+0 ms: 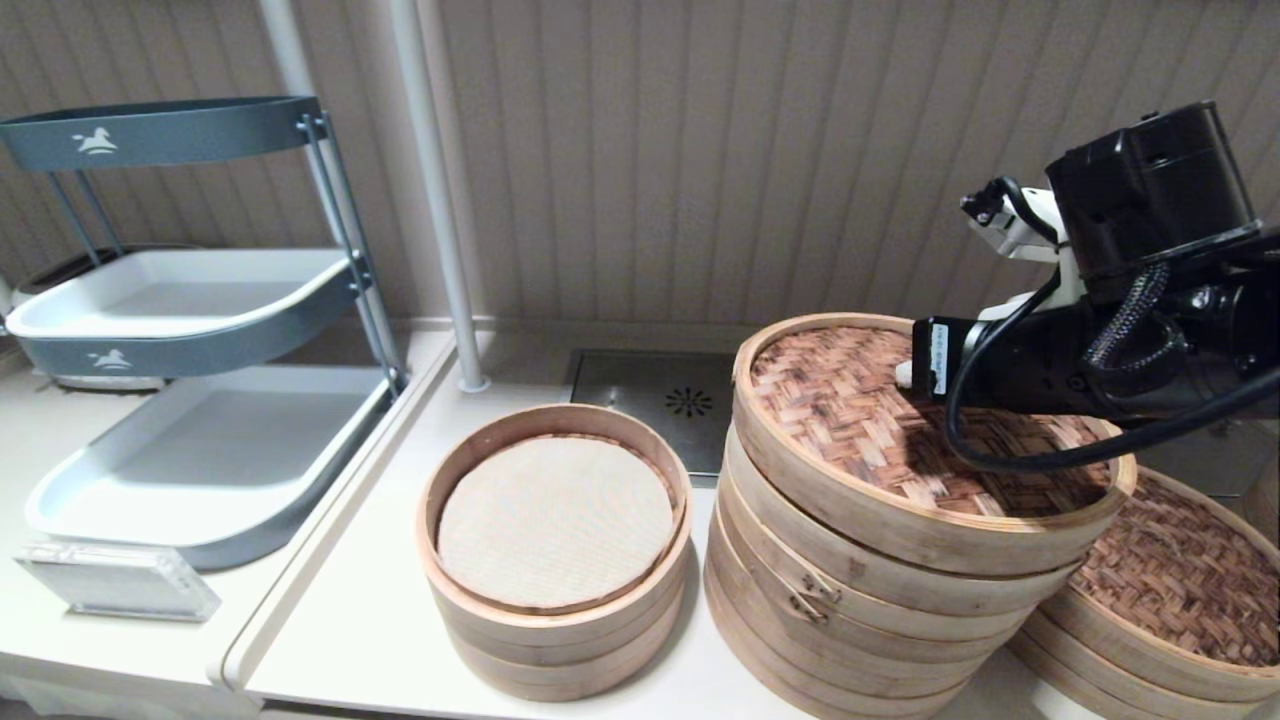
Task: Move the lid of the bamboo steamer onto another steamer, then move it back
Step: Put the steamer
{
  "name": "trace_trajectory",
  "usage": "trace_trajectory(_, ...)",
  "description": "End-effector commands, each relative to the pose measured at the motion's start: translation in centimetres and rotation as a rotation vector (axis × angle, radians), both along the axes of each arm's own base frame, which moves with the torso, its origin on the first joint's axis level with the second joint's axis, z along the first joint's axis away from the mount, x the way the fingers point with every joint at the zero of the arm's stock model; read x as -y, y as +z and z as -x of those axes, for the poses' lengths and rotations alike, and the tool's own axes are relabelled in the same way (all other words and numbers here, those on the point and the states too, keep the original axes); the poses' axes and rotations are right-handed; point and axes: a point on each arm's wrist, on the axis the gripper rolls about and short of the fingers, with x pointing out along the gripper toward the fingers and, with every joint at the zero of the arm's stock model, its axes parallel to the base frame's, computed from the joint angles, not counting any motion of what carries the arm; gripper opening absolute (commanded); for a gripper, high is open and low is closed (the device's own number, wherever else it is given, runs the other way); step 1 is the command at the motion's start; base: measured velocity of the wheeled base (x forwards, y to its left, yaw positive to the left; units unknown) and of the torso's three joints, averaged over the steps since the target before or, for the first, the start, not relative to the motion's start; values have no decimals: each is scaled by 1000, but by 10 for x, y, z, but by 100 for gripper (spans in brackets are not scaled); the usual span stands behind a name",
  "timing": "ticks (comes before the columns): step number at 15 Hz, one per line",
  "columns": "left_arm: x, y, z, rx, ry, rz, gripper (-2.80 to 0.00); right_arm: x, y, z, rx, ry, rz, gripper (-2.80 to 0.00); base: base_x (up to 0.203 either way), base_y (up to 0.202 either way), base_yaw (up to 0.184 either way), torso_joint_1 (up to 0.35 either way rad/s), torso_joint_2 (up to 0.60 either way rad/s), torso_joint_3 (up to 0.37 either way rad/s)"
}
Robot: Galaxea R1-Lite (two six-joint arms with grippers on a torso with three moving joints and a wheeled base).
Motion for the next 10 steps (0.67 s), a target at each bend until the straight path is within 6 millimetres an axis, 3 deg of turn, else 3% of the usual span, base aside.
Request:
trace_trajectory(1, 0, -7, -2, -22, -1, 0, -280, 0, -2, 0, -7, -3, 3, -280, 0, 0, 0, 0, 0, 0)
trace_trajectory(6, 0, -7, -2, -21, -1, 0, -280, 0, -3, 0, -10, -4, 7, -280, 0, 0, 0, 0, 0, 0)
trace_trajectory(7, 0, -7, -2, -22, 0, 0, -280, -1, -3, 0, -6, -11, 13, 0, 0, 0, 0, 0, 0, 0)
trace_trajectory(10, 0, -7, -2, -22, 0, 0, -280, 2, 1, 2, 5, -20, 7, 0, 0, 0, 0, 0, 0, 0)
